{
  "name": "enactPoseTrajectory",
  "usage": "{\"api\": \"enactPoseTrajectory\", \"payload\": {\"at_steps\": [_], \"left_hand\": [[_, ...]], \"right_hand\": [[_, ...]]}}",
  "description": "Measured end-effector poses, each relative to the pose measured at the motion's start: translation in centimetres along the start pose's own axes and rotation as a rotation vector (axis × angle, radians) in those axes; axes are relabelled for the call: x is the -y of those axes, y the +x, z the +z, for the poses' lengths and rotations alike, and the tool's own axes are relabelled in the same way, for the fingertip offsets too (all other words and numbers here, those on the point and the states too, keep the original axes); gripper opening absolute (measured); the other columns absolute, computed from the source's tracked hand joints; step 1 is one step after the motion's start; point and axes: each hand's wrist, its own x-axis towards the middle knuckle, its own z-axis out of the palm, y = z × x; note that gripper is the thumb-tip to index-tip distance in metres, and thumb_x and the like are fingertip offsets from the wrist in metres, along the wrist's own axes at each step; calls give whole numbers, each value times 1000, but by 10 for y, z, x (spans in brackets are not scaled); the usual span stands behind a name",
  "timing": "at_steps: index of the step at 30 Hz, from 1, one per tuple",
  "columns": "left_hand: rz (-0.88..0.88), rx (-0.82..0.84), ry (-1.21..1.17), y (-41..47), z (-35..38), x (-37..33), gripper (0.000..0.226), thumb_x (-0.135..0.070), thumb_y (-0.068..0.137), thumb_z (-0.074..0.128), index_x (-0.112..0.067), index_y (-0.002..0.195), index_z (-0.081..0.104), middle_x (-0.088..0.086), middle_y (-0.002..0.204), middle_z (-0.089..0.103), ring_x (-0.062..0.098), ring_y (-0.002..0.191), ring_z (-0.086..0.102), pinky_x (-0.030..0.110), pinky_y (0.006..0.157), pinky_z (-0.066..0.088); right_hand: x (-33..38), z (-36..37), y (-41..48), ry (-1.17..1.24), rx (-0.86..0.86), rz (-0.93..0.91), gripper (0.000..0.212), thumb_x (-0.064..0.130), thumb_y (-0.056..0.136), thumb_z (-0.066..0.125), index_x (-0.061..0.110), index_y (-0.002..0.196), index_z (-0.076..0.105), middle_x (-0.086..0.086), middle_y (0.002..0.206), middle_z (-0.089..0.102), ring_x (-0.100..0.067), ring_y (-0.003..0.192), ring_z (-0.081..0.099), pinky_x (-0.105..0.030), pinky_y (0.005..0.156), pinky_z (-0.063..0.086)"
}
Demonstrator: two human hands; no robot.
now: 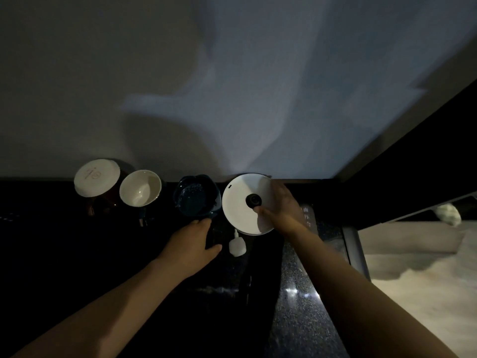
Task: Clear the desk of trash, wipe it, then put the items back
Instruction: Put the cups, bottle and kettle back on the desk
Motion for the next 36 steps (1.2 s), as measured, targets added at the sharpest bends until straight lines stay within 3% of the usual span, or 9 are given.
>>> {"api": "enactPoseTrajectory", "payload": {"at_steps": [6, 11, 16, 19, 22, 24, 28, 31, 36], "left_hand": [[-16, -10, 25, 2, -1, 1, 54, -42, 89, 60, -11, 131, 46, 8, 129, 52, 22, 116, 53, 35, 95, 46], [-26, -9, 31, 3, 0, 2, 54, -43, 89, 60, -11, 130, 46, 7, 128, 53, 22, 116, 53, 37, 96, 46], [-30, -10, 36, 5, 1, 3, 53, -42, 89, 60, -10, 128, 47, 8, 128, 53, 22, 116, 54, 36, 95, 46], [-28, -16, 28, 4, 3, 2, 53, -41, 89, 61, -10, 129, 47, 8, 128, 53, 21, 116, 54, 35, 95, 46], [-17, -17, 34, 4, 5, 0, 54, -42, 88, 61, -10, 129, 46, 8, 128, 53, 22, 116, 54, 36, 95, 46], [-7, -17, 38, 4, 6, -1, 53, -42, 88, 61, -11, 128, 47, 8, 127, 53, 22, 116, 54, 35, 95, 47], [6, -14, 47, 4, 7, -3, 54, -42, 87, 62, -10, 128, 46, 9, 128, 52, 24, 117, 53, 36, 95, 46], [11, -18, 49, 8, 6, -4, 51, -41, 87, 63, -10, 124, 48, 10, 126, 53, 25, 116, 53, 36, 94, 46], [1, -40, 64, 13, 2, -7, 52, -41, 87, 62, -8, 125, 49, 10, 124, 56, 26, 114, 54, 36, 93, 46]], "right_hand": [[0, 14, -10, -65, -12, -6, 95, 39, 75, 77, 15, 150, 23, -4, 158, 17, -22, 141, 25, -24, 107, 25], [-6, 13, -8, -40, 4, -54, 94, 41, 73, 78, 22, 149, 26, 0, 156, 20, -23, 139, 29, -31, 108, 32], [-10, 15, -13, -39, 11, -57, 103, 47, 75, 75, 21, 153, 13, -1, 160, 10, -21, 144, 19, -36, 114, 26], [-15, 10, -31, 59, -146, 2, 95, 49, 77, 73, 16, 151, 23, -6, 154, 29, -24, 139, 32, -37, 110, 34], [-33, 5, -58, 11, -349, 25, 59, 34, 82, 72, 13, 134, 52, -11, 127, 58, -28, 116, 56, -40, 92, 50], [-43, 4, -75, -18, -349, 67, 47, 36, 82, 72, 17, 124, 60, -8, 115, 64, -25, 107, 61, -37, 85, 53], [-42, 10, -88, -18, -259, 62, 63, 43, 79, 73, 19, 134, 53, -6, 126, 59, -22, 119, 51, -29, 97, 42], [-29, 18, -77, -12, -213, 42, 76, 50, 76, 73, 21, 140, 45, -5, 133, 53, -23, 124, 44, -32, 100, 41], [-16, 34, -73, -110, -218, 93, 86, 47, 77, 74, 11, 145, 36, -10, 146, 41, -28, 131, 34, -37, 107, 34]]}}
